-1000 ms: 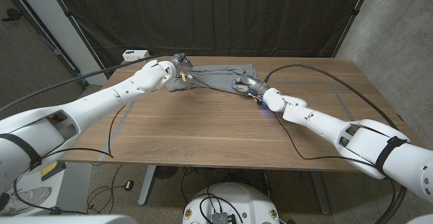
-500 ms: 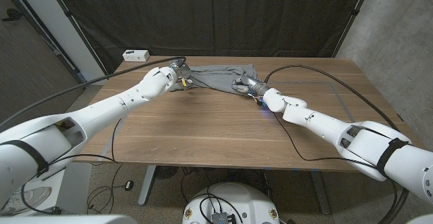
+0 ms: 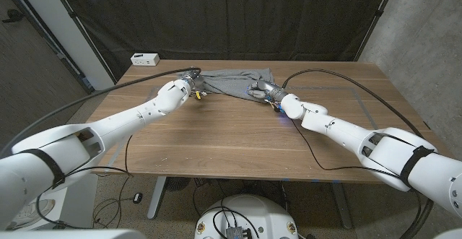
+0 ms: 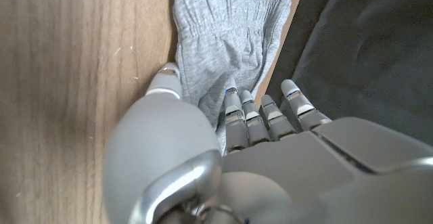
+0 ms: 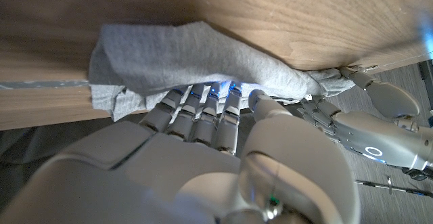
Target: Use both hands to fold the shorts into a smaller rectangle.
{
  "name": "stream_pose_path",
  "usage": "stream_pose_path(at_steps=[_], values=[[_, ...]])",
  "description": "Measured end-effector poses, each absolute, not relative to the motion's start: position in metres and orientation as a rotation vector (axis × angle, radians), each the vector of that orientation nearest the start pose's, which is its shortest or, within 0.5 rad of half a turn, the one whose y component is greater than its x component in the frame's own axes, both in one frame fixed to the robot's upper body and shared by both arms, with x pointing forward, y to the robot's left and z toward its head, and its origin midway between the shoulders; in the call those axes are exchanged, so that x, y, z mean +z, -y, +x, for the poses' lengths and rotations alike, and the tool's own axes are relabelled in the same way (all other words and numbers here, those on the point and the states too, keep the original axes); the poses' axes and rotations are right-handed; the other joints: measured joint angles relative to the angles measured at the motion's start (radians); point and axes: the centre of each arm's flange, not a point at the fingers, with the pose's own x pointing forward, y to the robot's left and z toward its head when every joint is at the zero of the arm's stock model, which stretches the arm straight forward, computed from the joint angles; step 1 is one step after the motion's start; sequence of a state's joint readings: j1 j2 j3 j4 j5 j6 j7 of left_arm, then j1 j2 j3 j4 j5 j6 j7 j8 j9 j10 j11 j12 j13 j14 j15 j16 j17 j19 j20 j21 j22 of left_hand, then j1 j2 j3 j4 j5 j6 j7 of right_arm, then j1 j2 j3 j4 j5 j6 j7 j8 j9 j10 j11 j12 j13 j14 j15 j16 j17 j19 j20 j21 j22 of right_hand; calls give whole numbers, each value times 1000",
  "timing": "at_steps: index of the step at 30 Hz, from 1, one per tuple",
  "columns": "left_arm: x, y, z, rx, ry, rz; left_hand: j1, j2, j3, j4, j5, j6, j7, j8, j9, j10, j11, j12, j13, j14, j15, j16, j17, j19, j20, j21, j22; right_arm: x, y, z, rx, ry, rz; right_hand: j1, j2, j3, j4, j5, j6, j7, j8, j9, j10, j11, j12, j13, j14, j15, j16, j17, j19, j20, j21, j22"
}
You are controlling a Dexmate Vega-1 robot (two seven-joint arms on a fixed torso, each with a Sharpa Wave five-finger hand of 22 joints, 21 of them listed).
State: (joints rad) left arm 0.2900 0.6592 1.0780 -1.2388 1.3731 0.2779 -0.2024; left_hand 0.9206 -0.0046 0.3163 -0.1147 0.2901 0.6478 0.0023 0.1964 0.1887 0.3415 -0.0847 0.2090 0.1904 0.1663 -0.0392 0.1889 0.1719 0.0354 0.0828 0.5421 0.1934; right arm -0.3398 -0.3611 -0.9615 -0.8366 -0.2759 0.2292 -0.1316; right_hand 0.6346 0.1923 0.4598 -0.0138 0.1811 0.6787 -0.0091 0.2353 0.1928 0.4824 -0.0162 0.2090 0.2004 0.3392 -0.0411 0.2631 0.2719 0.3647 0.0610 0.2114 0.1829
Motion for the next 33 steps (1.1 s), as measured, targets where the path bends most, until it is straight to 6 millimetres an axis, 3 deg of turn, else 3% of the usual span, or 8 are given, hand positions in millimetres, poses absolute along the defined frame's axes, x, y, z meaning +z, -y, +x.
stream_pose_path(at_steps=[5, 9, 13, 18, 21, 28, 33], values=[[53, -228, 709, 372, 364, 2454, 108, 83, 49, -47, -49, 71, -27, 19, 5, 37, -28, 17, 0, 34, 1, 2, 0, 28, -7, 15, 4, -12, 134, 730, 248, 589, -1188, 0, 0, 0, 0, 0, 0, 0, 0, 0, 0, 0, 0, 0, 0, 0, 0, 0, 0, 0, 0, -2], [49, -228, 714, 382, 382, 2475, 158, 132, 72, -50, -81, 195, -49, 49, 10, 88, -48, 28, 1, 72, 0, 4, -5, 52, -8, 34, 7, -12, 133, 730, 250, 592, -1184, 0, 0, 0, 0, 0, 0, 0, 0, 0, 0, 0, 0, 0, 0, 0, 0, 0, 0, 0, 0, -4], [49, -227, 714, 411, 431, 2490, 168, 146, 69, -44, -101, 316, -52, 83, 22, 126, -65, 32, 3, 105, -2, 4, -4, 65, -15, 46, 9, -11, 134, 730, 250, 593, -1184, 0, 0, 4, -4, 0, 0, 0, 0, 0, 0, 0, 0, 0, 0, 0, 0, 0, 0, 0, 0, -4], [50, -226, 716, 445, 486, 2537, 149, 170, 69, -21, -106, 329, -52, 90, 41, 133, -71, 32, 3, 105, -2, 8, 2, 69, -11, 54, 9, -10, 134, 730, 250, 597, -1182, 0, 0, 4, -4, 0, 0, 0, 0, 0, 0, 0, 0, 0, 0, 0, 0, 0, 0, 0, -3, -4], [53, -226, 716, 460, 517, 2558, 141, 178, 72, -7, -106, 329, -69, 99, 51, 136, -82, 31, 7, 112, -2, 8, 3, 68, -11, 57, 9, -10, 134, 729, 250, 599, -1182, 0, 0, 4, -4, 0, 0, 0, 0, 0, 0, 0, 0, 0, 0, 0, 0, 0, 0, 0, -4, -4], [68, -232, 712, 473, 634, 2633, 132, 187, 79, 8, -108, 325, -84, 112, 72, 151, -98, 31, 8, 121, 0, 8, 5, 77, -21, 63, 9, -11, 133, 728, 250, 599, -1181, 0, 0, 4, -4, 0, 7, 0, 0, 0, 0, 0, 0, 0, 0, 0, 7, 0, 0, 0, 0, -4], [62, -222, 710, 437, 729, 2658, 121, 188, 81, 13, -108, 319, -102, 121, 84, 149, -100, 27, 10, 123, -2, 8, 8, 82, -33, 69, 9, -11, 132, 726, 253, 604, -1180, 0, 0, 7, -7, 0, 7, 0, 0, 0, 0, 0, 0, 0, 0, 0, 8, 0, 0, 0, 0, -4]])
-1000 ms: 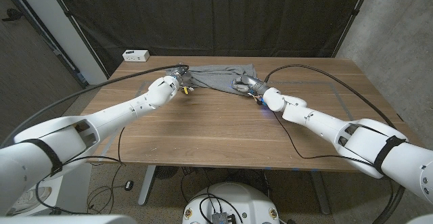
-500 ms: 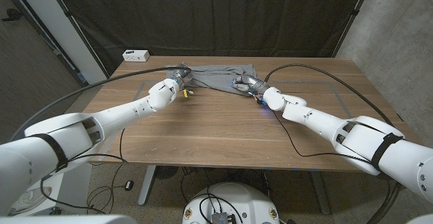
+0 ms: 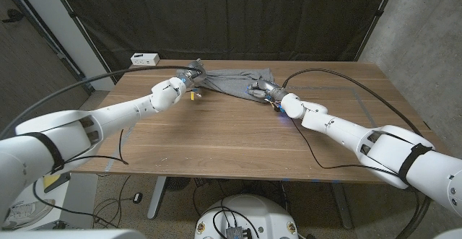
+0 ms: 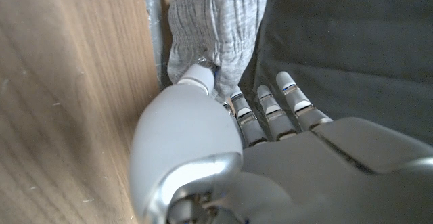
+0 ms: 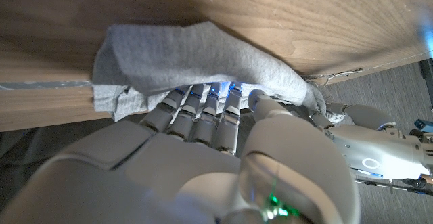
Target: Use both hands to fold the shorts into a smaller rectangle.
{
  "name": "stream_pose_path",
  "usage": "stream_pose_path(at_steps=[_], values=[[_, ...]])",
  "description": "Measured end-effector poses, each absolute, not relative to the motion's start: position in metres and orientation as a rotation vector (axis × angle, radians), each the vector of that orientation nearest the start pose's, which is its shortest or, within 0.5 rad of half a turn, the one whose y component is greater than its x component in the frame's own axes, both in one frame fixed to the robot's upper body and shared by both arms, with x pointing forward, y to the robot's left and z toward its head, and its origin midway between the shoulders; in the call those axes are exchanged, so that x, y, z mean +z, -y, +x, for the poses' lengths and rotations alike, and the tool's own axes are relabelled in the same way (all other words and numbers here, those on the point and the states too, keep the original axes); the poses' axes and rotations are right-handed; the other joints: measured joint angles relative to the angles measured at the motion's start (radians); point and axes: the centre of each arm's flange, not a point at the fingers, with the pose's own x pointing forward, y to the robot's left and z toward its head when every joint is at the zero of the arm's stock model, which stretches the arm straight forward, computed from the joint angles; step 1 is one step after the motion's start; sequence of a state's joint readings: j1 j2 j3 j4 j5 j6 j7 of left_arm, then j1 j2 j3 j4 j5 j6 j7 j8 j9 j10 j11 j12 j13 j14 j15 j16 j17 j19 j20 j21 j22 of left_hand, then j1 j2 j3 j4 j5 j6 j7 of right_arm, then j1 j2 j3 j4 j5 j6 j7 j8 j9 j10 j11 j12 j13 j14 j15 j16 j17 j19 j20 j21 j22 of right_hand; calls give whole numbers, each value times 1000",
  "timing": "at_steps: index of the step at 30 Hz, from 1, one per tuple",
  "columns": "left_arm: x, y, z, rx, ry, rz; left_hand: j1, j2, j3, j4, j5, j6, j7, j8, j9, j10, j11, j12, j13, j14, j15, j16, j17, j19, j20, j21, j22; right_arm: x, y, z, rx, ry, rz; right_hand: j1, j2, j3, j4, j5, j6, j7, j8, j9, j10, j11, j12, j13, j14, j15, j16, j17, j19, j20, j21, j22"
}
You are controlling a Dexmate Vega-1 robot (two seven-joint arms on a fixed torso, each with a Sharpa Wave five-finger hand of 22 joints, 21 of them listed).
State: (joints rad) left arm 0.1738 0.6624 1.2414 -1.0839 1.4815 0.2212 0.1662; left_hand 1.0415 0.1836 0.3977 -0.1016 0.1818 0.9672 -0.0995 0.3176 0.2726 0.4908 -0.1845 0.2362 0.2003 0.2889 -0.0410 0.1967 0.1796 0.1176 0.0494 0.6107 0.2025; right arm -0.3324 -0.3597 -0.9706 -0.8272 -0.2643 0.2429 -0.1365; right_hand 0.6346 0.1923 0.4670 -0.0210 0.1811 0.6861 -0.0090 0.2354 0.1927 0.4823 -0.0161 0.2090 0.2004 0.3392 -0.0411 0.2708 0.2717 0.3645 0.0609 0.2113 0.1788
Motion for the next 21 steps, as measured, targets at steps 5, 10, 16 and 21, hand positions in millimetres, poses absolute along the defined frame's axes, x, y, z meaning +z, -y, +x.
stream_pose_path(at_steps=[5, 10, 16, 21], values=[[83, -231, 706, -540, -952, -3233, -22, -12, -4, 17, 0, -3, -44, 9, 13, -6, -6, -5, 2, 0, 0, 0, 0, 0, 0, 6, 0, -12, 130, 726, 255, 603, -1179, 0, 0, 1, -1, 0, 4, -4, 0, 0, 0, 0, 0, 0, 0, 0, 0, 5, 0, 0, 0, 0], [102, -234, 702, -531, -987, -3148, -30, -17, -5, 25, 8, 5, -76, 15, 15, -3, -14, -8, 2, 0, 0, 0, 0, 0, 0, 8, 0, -12, 130, 725, 254, 602, -1180, 0, 0, 1, -1, 0, 4, -4, 0, 0, 0, 0, 0, 0, 0, 0, 0, 5, 0, 0, -1, 0], [114, -230, 700, -508, -1046, -3055, -42, -23, -8, 28, 16, 8, -94, 20, 15, -3, -14, -8, 2, 0, 0, -5, 0, 0, 0, 8, 0, -14, 130, 724, 255, 600, -1181, 0, 0, 1, -1, 0, 4, -4, 0, 0, 6, 6, 0, 0, 0, 0, 0, 5, 0, 0, -4, 0], [115, -224, 698, -488, -1109, -2994, -42, -23, -8, 28, 16, 8, -94, 20, 15, -3, -14, -8, 2, 0, 0, -5, 0, 0, 0, 8, 0, -15, 129, 722, 259, 604, -1179, 0, 0, 1, -1, 0, 4, -4, 0, 0, 5, 6, 0, 0, 0, 0, 0, 5, 0, 0, -2, 0]])
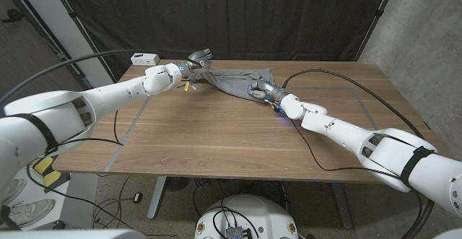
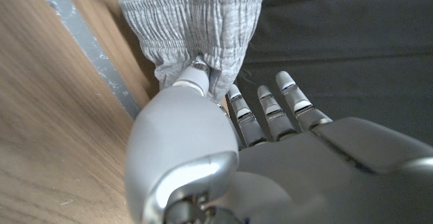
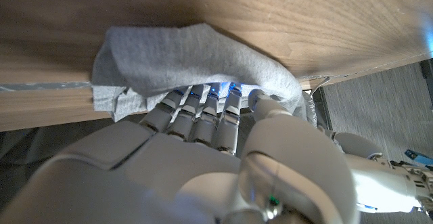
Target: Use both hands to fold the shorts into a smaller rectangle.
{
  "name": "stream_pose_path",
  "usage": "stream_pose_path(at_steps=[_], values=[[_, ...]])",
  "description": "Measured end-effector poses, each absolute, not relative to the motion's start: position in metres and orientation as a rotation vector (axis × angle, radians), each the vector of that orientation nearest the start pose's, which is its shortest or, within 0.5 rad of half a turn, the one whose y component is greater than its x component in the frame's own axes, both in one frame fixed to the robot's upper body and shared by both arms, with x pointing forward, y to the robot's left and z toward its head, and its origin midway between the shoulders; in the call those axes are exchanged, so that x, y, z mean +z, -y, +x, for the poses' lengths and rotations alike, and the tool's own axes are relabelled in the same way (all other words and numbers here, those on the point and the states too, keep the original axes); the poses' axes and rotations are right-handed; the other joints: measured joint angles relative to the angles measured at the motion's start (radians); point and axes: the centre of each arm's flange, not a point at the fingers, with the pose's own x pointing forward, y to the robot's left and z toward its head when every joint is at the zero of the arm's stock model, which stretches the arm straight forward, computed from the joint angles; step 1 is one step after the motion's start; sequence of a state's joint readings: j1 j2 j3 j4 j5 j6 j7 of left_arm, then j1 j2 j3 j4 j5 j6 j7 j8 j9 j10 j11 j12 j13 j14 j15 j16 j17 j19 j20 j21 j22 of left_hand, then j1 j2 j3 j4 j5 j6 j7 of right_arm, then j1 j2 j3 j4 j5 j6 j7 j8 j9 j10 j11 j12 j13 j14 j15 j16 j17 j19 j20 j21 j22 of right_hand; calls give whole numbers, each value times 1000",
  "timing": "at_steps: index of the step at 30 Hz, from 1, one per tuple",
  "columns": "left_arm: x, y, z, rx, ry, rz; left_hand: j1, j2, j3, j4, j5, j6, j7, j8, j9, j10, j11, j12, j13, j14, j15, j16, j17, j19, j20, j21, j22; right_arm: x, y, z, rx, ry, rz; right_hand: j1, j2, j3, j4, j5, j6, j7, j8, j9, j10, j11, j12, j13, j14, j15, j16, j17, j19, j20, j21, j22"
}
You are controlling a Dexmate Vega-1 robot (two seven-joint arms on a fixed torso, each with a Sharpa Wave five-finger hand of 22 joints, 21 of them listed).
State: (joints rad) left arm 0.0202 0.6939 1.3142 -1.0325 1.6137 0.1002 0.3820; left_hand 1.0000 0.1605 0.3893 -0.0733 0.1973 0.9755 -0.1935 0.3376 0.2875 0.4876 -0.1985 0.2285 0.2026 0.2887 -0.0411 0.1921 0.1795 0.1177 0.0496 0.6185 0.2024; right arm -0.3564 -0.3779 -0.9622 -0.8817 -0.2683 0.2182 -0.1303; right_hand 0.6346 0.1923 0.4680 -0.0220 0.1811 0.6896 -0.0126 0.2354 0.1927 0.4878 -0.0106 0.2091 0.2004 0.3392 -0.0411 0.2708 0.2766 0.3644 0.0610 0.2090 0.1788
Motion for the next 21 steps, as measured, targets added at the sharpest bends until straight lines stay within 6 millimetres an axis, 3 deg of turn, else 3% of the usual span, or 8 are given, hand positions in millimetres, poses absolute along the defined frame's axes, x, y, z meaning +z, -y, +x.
stream_pose_path(at_steps=[2, 19, 21], values=[[129, -221, 700, -493, -1110, -2957, -4, -4, -3, 3, 0, 0, 0, 0, 0, 0, 0, 0, 0, 0, 0, 0, 0, 0, 0, 0, 0, -16, 130, 722, 257, 598, -1183, 0, 0, 0, 0, 0, 0, 0, 0, 0, 0, 0, 0, 0, 0, 0, 0, 0, 0, 0, 0, 0], [149, -190, 700, -444, -1352, -2739, -8, -8, -7, 7, 14, 2, -16, 0, -1, 0, 0, -7, 0, -8, 0, 0, 0, 11, -11, 8, -3, -20, 130, 721, 263, 592, -1186, 0, 0, 4, -4, 0, 5, 5, 0, 0, 0, 0, 0, 0, 0, 0, 0, 0, 0, 0, 0, 0], [153, -183, 706, -423, -1330, -2726, -11, -12, -8, 8, 15, 2, -16, 2, -2, 0, 0, -7, 0, -8, 0, 0, 0, 11, -11, 8, -3, -21, 130, 721, 264, 593, -1187, 0, 0, 4, -4, 0, 5, 5, 0, 0, 0, 0, 0, 0, 0, 0, 0, 0, 0, 0, 0, 0]])
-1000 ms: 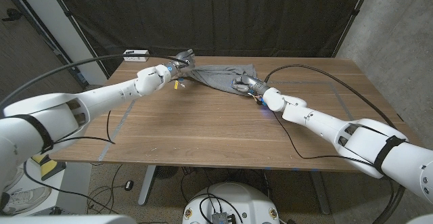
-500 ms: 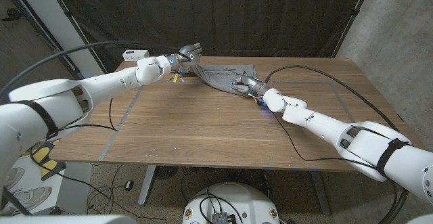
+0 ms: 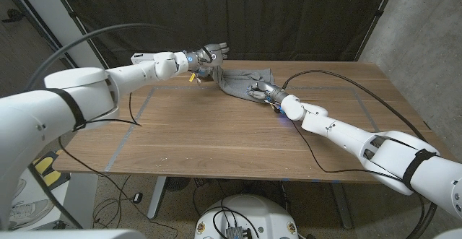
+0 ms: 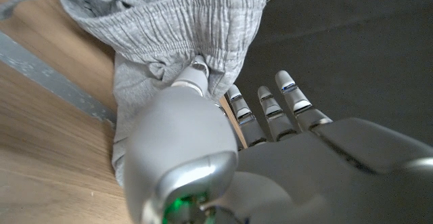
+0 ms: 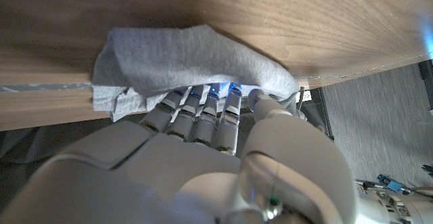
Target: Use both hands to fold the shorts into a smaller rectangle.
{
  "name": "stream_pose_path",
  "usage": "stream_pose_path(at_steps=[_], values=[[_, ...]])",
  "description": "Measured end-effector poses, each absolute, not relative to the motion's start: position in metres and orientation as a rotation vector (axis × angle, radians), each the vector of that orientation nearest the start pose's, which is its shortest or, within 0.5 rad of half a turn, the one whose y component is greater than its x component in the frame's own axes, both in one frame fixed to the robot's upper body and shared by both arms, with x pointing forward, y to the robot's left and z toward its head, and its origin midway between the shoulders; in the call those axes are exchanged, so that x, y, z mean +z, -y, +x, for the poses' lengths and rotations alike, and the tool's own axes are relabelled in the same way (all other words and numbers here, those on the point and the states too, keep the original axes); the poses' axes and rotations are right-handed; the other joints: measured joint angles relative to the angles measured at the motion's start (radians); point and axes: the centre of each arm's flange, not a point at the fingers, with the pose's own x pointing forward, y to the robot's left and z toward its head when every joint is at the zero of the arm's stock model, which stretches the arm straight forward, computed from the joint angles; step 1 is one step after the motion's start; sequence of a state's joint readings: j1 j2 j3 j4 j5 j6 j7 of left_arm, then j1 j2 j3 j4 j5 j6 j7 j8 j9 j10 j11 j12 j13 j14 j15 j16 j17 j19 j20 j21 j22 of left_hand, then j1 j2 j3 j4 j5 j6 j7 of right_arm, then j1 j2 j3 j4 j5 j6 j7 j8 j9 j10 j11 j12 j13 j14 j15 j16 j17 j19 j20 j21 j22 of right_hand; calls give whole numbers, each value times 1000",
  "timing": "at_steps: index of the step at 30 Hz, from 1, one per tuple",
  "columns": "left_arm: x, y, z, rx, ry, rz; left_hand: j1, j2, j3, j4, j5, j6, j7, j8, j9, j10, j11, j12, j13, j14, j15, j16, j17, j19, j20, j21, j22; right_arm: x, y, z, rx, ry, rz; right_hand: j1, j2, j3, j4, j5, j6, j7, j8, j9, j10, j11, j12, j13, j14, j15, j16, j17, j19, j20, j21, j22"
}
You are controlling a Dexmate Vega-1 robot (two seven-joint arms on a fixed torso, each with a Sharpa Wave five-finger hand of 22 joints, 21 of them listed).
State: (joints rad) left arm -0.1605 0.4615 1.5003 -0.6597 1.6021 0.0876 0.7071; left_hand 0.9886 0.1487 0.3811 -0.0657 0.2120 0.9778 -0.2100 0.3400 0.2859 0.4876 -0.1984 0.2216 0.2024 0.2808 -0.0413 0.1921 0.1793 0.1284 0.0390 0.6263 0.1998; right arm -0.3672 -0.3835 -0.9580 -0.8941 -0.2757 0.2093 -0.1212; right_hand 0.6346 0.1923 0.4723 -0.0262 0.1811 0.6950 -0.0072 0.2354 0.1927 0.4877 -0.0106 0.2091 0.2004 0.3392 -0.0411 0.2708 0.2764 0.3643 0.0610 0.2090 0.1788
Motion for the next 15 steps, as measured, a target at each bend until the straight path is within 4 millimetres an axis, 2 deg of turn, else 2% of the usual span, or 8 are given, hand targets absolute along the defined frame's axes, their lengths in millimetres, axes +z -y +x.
stream_pose_path(at_steps=[6, 7, 14, 15], values=[[155, -179, 699, -447, -1440, -2704, -4, -4, 0, 0, 7, 3, -7, 4, -1, 0, 0, 0, 0, 0, 0, 0, 0, 0, 0, 8, 0, -22, 132, 722, 263, 588, -1188, 0, 0, 0, 0, 0, 0, 0, 0, 0, 0, 0, 0, 0, 0, 0, 0, 0, 0, 0, 0, 0], [161, -168, 712, -395, -1322, -2690, -4, -4, 0, 0, 8, 3, -7, 4, -1, 0, 0, 0, 0, 0, 0, 0, 0, 0, 0, 8, 0, -22, 131, 721, 269, 594, -1187, 0, 0, 0, 0, 0, 0, 0, -1, 0, 0, 0, 0, 0, 0, 0, 0, 0, 0, 0, 0, 0], [165, -161, 712, -383, -1308, -2685, -4, -4, -4, -4, 8, 3, -7, 4, -4, 5, -5, 0, 0, 0, 0, 0, 0, 7, -7, 8, 0, -22, 132, 722, 269, 590, -1189, 0, 0, 0, 0, 0, 0, 0, -8, 0, 0, 0, 0, 0, 0, 0, 0, 0, 0, 0, 0, 0], [169, -155, 712, -377, -1293, -2673, -4, -4, -4, -4, 8, 3, -7, 4, -4, 5, -5, 0, 0, 0, 0, 0, 0, 7, -7, 8, 0, -22, 132, 722, 271, 590, -1189, 0, 0, 0, 0, 0, 0, 0, -8, 0, 0, 0, 0, 0, 0, 0, 0, 0, 0, 0, 0, 0]])
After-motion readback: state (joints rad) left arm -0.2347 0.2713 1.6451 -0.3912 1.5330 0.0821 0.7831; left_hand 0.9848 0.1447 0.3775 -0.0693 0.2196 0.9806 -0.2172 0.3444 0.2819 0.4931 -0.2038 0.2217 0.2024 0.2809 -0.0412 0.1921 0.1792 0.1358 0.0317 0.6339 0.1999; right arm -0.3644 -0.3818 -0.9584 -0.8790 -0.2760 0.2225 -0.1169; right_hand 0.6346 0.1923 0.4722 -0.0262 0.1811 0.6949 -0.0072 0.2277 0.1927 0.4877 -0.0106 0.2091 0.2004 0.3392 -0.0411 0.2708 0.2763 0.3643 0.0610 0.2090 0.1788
